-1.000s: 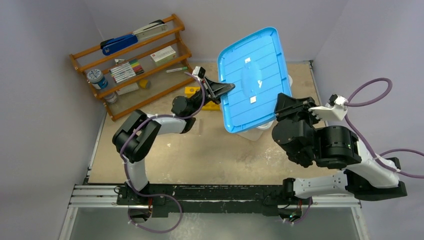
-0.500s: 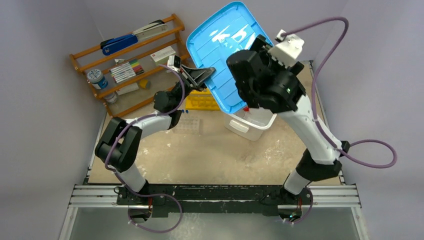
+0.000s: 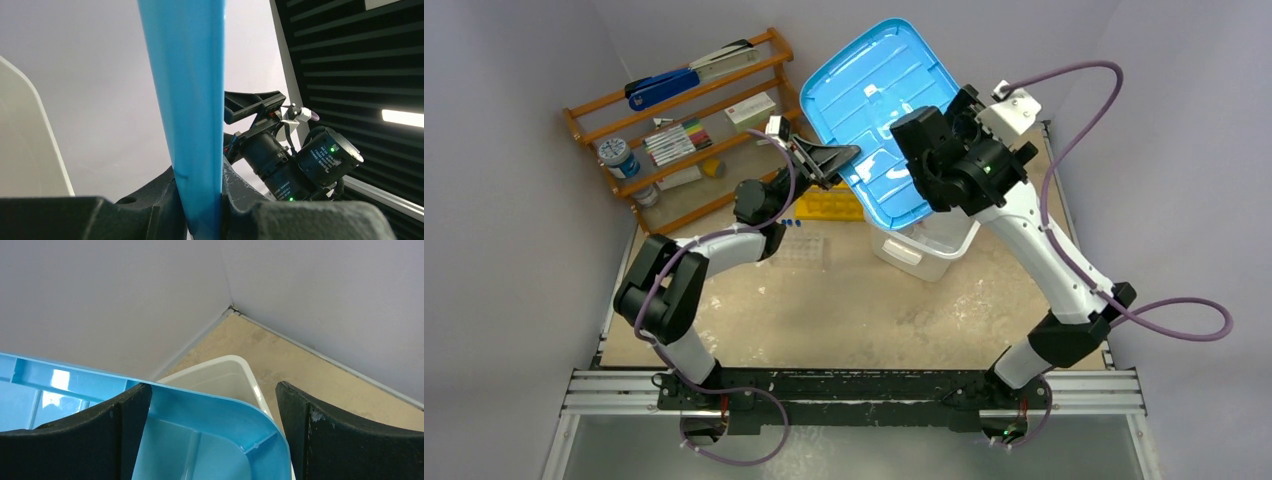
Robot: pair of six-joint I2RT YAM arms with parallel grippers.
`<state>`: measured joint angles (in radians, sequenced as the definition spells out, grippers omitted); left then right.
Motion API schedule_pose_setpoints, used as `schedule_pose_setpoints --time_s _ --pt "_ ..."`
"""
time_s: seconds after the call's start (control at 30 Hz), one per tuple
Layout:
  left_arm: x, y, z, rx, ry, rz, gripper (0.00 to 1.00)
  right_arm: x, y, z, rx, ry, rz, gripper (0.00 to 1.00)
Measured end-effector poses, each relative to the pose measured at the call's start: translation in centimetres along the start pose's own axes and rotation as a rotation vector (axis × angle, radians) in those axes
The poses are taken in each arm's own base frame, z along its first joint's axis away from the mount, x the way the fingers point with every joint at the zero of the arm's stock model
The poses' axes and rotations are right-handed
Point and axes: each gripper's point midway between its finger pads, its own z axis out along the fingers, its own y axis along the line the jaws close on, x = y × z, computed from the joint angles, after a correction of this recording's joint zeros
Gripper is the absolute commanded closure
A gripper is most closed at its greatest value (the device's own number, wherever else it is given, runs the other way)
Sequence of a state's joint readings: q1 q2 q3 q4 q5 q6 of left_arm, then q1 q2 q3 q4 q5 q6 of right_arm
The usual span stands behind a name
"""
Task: Organize the chemistry lab equipment
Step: Pick up the storage box lid from the storage box.
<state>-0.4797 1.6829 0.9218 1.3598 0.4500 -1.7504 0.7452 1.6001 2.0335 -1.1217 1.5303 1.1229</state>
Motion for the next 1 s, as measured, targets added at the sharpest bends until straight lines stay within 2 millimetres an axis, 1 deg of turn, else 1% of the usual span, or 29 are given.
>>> schedule_pose_setpoints --time_s 0.13,0.2,0.23,0.33,0.4,0.5,0.57,0.67,0.77,0.83,0.9,0.93,1.0 --pt "0.0 0.1 0.0 -0.001 -0.001 0.020 1.00 0.2 -0.8 -1.2 -0.041 0.013 0.036 0.00" --pt "-0.3 0.5 0.0 -0.010 -0.011 0.047 1.00 0.3 -1.0 -2.4 -0.080 0.020 0.052 0.00" --pt "-0.5 0.9 0.0 -0.022 -0.018 0.061 1.00 0.3 -0.7 -3.2 -0.107 0.027 0.064 0.00" --pt "-1.3 2.2 -0.1 -0.054 -0.047 0.075 1.00 0.9 0.6 -5.6 -0.185 0.049 0.062 0.00" --pt "-2.2 2.9 -0.3 -0.076 -0.068 0.074 1.00 1.3 1.3 -6.6 -0.211 0.040 0.024 0.00" --pt "-4.2 3.5 -1.1 -0.098 -0.108 0.084 1.00 1.6 3.2 -7.8 -0.240 0.045 -0.013 0.00" --pt "-6.0 3.2 -2.0 -0.098 -0.150 0.102 1.00 1.2 4.6 -8.6 -0.256 0.053 -0.013 0.00" --pt "-8.8 3.1 -3.6 -0.118 -0.213 0.133 1.00 -0.6 6.1 -9.3 -0.271 0.068 0.036 0.00" --pt "-11.0 2.9 -4.9 -0.131 -0.271 0.148 1.00 -3.5 6.1 -9.3 -0.275 0.083 0.147 0.01" --pt "-11.5 2.5 -5.1 -0.130 -0.284 0.154 1.00 -5.4 5.1 -9.0 -0.272 0.095 0.242 0.02" --pt "-11.3 2.1 -5.0 -0.121 -0.279 0.159 1.00 -7.1 3.5 -8.4 -0.267 0.107 0.347 0.03" --pt "-11.2 1.9 -4.9 -0.118 -0.276 0.160 1.00 -7.7 2.5 -8.2 -0.265 0.113 0.395 0.05" --pt "-11.0 1.7 -4.8 -0.114 -0.269 0.161 1.00 -9.1 0.6 -7.6 -0.258 0.126 0.505 0.12"
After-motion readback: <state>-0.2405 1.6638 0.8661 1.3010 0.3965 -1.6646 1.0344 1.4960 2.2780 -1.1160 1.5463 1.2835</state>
